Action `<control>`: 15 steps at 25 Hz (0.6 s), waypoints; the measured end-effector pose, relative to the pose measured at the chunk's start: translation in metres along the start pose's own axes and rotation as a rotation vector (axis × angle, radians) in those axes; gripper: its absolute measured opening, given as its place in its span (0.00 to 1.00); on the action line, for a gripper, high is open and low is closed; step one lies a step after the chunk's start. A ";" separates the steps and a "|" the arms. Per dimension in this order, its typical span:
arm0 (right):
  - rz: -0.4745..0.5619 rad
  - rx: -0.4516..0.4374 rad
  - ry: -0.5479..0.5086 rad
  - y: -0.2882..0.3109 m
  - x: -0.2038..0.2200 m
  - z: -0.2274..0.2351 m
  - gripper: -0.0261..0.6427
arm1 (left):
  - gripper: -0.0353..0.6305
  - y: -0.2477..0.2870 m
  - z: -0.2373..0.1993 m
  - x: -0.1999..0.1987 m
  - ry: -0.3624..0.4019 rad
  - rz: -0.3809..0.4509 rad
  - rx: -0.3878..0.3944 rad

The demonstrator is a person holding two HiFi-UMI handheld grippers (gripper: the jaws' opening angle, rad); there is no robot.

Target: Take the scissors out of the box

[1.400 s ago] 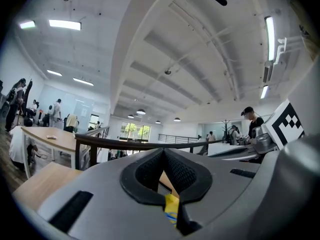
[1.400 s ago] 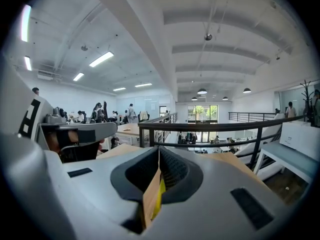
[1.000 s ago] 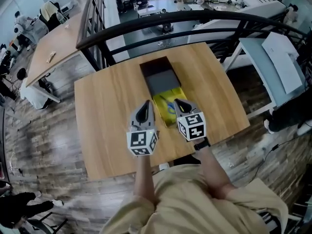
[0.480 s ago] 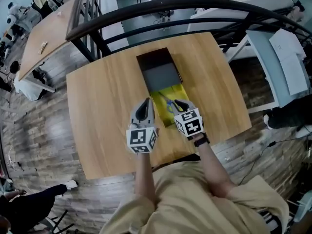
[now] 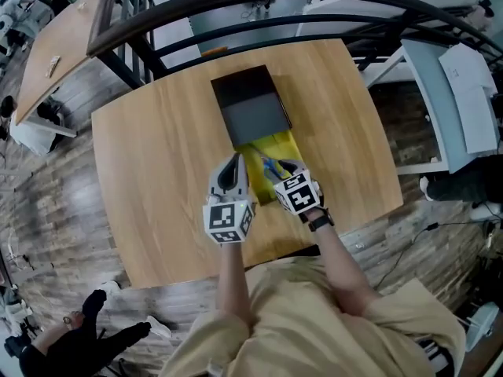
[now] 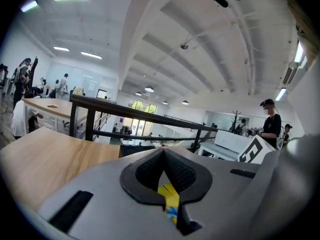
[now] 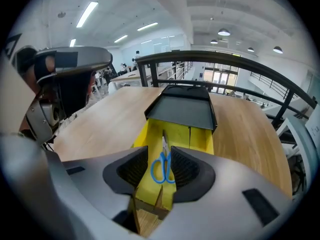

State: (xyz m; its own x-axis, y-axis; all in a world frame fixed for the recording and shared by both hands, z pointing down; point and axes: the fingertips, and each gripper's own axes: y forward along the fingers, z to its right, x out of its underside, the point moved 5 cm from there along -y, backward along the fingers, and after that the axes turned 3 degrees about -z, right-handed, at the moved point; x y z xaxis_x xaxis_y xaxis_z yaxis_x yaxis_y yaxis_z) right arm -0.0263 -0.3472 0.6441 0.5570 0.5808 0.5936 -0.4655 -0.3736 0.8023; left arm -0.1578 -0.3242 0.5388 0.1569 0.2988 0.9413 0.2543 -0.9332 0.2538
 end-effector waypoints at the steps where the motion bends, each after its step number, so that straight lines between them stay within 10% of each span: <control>1: -0.021 -0.011 -0.010 0.005 0.001 0.000 0.22 | 0.06 0.004 -0.001 0.002 -0.004 -0.005 -0.002; 15: -0.217 -0.047 -0.061 0.071 0.023 0.008 0.22 | 0.06 0.032 -0.026 0.027 -0.056 -0.076 -0.043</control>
State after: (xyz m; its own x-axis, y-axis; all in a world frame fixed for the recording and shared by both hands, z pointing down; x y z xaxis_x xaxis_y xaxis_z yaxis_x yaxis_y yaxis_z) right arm -0.0411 -0.3663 0.7150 0.6875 0.5984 0.4114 -0.3612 -0.2097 0.9086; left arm -0.1701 -0.3513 0.5779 0.1922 0.3787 0.9053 0.2264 -0.9148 0.3346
